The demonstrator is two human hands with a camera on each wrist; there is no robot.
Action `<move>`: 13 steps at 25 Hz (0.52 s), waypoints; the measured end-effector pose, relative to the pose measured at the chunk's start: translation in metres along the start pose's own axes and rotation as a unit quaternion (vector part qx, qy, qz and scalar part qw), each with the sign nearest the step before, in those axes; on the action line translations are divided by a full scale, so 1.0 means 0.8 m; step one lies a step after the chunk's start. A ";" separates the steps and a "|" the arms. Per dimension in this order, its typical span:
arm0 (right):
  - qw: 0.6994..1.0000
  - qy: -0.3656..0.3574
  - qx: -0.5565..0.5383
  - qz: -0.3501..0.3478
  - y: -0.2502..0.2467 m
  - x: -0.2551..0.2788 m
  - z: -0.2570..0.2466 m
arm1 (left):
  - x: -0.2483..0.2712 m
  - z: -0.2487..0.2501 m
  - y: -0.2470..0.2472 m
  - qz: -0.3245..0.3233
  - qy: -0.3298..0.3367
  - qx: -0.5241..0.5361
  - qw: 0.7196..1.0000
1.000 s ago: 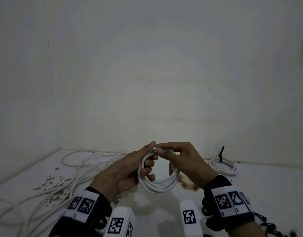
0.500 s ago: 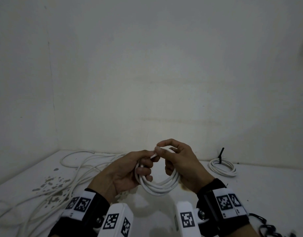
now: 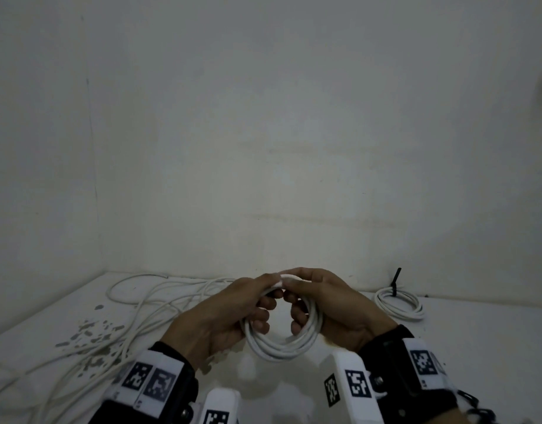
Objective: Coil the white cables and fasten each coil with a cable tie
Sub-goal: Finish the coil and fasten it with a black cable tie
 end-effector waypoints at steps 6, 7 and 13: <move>0.999 -0.013 0.027 0.043 0.013 -0.005 0.007 | 0.002 0.001 -0.006 -0.020 0.018 -0.004 1.000; 0.998 -0.014 0.048 0.046 0.014 -0.005 0.008 | 0.001 -0.001 -0.006 -0.015 0.012 -0.002 1.000; 0.995 -0.015 0.008 0.103 0.008 -0.010 0.008 | -0.005 -0.005 -0.014 -0.057 -0.015 0.139 0.988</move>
Point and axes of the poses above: each hand's wrist, its own x-axis away from the middle knuckle, its own y-axis out of the palm, z = x × y, the point moved 1 cm from there along -x, towards the middle knuckle, and after that the axes turned 5 degrees about x, right-handed, at the moved point
